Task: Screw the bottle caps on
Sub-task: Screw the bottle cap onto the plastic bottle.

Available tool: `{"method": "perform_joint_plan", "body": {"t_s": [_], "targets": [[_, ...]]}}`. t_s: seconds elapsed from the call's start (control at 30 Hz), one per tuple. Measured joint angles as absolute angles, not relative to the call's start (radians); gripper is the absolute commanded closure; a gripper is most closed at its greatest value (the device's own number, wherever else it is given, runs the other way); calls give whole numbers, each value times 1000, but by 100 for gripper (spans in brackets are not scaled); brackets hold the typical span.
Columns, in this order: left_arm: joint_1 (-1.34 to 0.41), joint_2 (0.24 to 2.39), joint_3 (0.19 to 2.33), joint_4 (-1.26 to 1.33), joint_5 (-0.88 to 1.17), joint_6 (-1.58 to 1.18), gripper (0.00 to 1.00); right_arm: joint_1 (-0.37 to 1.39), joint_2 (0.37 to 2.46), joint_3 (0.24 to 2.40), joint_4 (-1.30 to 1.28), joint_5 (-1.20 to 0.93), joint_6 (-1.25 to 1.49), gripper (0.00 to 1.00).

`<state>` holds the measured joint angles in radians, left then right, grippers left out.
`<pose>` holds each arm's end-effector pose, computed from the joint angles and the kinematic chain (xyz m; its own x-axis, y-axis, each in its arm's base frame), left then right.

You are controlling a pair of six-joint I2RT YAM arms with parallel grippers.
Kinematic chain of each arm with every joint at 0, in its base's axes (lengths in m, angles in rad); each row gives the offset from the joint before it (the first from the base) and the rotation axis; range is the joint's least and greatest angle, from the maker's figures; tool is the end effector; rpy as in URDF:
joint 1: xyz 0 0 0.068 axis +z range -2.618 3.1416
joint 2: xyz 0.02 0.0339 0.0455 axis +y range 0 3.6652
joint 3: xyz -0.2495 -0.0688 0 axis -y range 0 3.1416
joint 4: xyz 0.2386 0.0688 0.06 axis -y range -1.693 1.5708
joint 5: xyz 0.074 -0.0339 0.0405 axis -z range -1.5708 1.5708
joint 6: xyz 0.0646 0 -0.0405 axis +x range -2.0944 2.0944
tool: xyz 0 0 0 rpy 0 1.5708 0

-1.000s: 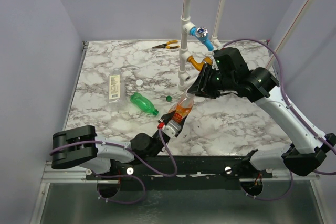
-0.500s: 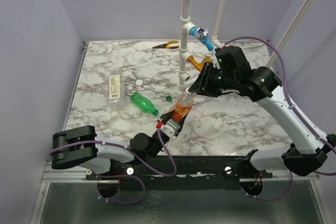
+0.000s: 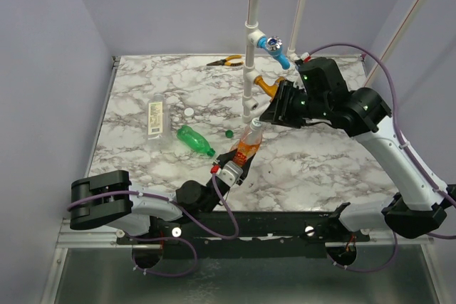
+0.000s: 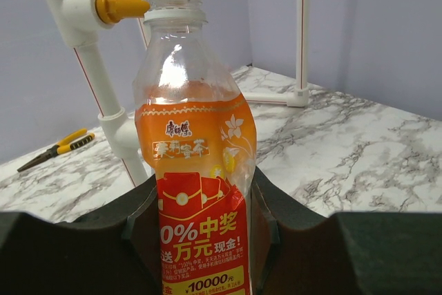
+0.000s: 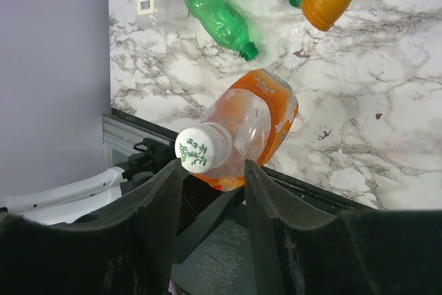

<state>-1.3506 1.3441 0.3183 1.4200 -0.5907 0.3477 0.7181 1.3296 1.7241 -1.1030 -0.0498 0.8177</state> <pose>0.0912 -0.2427 0.2327 0.3168 -0.1196 -0.9409 0.6278 0.7700 0.1135 0.1958 0.1753 0.4127 -0.8353 0.2378 -0.4957 -0.1114 0.8097 0.5761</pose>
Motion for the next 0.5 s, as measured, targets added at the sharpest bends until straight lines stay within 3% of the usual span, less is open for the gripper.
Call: {"method": "perform_joint_plan", "body": {"t_s": [0.27,0.5], "targets": [[-1351,1345,318,1420,-591,336,100,718,1410,1864,-1178,-50,697,53],[-1351,1345,318,1419,-590,328,100,719,1466,1930,-1246,-42,584,44]]}}
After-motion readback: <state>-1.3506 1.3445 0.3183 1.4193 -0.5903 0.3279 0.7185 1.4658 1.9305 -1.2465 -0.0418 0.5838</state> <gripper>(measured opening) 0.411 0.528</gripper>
